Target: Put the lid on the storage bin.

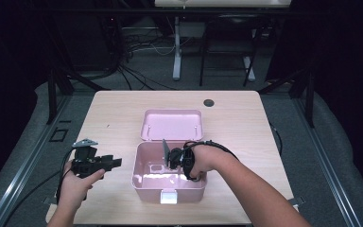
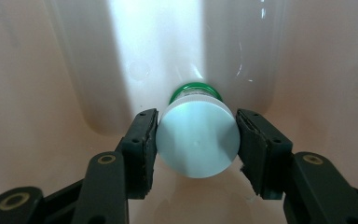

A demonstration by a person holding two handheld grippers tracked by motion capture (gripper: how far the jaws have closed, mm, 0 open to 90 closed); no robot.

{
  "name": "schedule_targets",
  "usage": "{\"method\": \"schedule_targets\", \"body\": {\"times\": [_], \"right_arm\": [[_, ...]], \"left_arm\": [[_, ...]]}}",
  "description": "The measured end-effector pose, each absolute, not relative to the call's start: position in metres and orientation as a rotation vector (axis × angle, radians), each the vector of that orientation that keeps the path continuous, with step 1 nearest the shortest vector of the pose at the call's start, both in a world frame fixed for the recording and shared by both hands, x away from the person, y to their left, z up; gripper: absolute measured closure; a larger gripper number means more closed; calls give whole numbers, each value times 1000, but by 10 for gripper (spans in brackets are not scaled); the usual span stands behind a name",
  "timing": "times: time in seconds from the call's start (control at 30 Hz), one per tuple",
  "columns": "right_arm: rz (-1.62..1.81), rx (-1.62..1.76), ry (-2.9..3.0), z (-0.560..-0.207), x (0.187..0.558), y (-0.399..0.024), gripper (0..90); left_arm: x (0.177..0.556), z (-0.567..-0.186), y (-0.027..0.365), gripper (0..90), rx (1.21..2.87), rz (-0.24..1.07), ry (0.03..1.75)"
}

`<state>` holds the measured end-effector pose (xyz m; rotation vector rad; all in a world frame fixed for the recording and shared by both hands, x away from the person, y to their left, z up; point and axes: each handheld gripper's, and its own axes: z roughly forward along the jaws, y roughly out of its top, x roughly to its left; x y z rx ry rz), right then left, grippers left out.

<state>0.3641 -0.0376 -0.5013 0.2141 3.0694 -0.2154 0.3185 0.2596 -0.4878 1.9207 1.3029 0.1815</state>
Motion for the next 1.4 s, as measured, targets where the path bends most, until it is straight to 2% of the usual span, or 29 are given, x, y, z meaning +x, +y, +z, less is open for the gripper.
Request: {"method": "schedule_targets", "body": {"times": [0.33, 1.27, 1.4], "right_arm": [[-226, 207, 3056, -501, 362, -37, 475], [-63, 288, 3054, -470, 359, -46, 473], [-17, 316, 3043, -463, 358, -49, 458]], "left_arm": [[319, -488, 260, 511, 1917, 182, 1302], [316, -483, 257, 511, 1921, 195, 1279], [315, -482, 256, 489, 1917, 205, 1276]]}}
